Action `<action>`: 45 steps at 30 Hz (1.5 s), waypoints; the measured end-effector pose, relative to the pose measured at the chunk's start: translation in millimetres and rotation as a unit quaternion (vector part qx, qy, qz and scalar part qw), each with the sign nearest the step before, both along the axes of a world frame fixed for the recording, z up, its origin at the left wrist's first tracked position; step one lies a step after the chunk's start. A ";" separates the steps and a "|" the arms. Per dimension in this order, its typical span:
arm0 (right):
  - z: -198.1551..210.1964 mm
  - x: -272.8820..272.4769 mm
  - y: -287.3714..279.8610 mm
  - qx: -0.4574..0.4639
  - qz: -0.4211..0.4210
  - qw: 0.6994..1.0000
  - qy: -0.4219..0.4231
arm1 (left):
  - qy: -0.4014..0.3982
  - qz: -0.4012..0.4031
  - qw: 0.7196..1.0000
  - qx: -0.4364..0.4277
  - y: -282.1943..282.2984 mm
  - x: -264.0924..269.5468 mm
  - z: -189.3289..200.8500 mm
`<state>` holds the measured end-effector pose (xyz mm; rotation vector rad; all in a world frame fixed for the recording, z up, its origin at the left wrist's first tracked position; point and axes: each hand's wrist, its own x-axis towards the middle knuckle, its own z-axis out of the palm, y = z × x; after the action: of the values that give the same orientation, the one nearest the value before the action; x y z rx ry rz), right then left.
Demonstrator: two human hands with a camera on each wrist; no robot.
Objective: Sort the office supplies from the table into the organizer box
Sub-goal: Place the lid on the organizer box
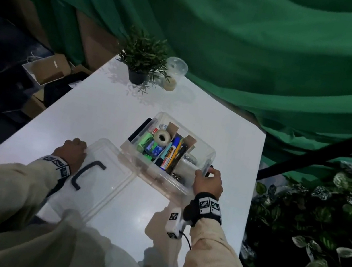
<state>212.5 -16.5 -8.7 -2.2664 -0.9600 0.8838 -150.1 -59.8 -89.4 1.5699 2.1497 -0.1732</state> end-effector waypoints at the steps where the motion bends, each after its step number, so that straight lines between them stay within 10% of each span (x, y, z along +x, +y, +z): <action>1: -0.1 1.6 -0.1 0.009 0.000 1.000 0.010 | 0.008 0.004 1.000 0.003 1.7 -0.6 3.3; 6: 3.5 10.0 -0.5 0.057 -0.029 0.997 0.047 | 0.024 0.006 0.994 0.107 36.3 -27.1 55.1; 11: 16.8 5.0 13.9 0.142 -0.043 0.988 0.034 | 0.071 -0.215 0.930 0.290 102.2 -0.1 132.0; 16: 24.2 -7.9 21.8 0.163 0.024 0.984 0.065 | 0.195 -0.375 0.847 0.322 151.2 55.1 196.6; 22: 40.1 -14.2 25.6 0.186 0.065 0.963 0.185 | 0.143 -0.429 0.827 0.333 181.7 118.0 243.4; 30: 66.0 -1.9 37.9 0.219 -0.060 0.927 0.298 | -0.058 -0.388 0.889 0.235 170.3 203.7 195.5; 38: 12.0 21.8 27.7 0.146 -0.136 0.925 0.323 | -0.034 -0.135 0.988 0.066 152.4 119.9 112.5; 45: 11.0 10.4 25.8 0.113 -0.048 0.992 0.018 | -0.144 -0.058 0.983 0.093 127.9 106.8 95.0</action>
<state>222.9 9.3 2.3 -2.0788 -0.8802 0.7344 -43.3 68.1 5.6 1.7065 1.8941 0.2121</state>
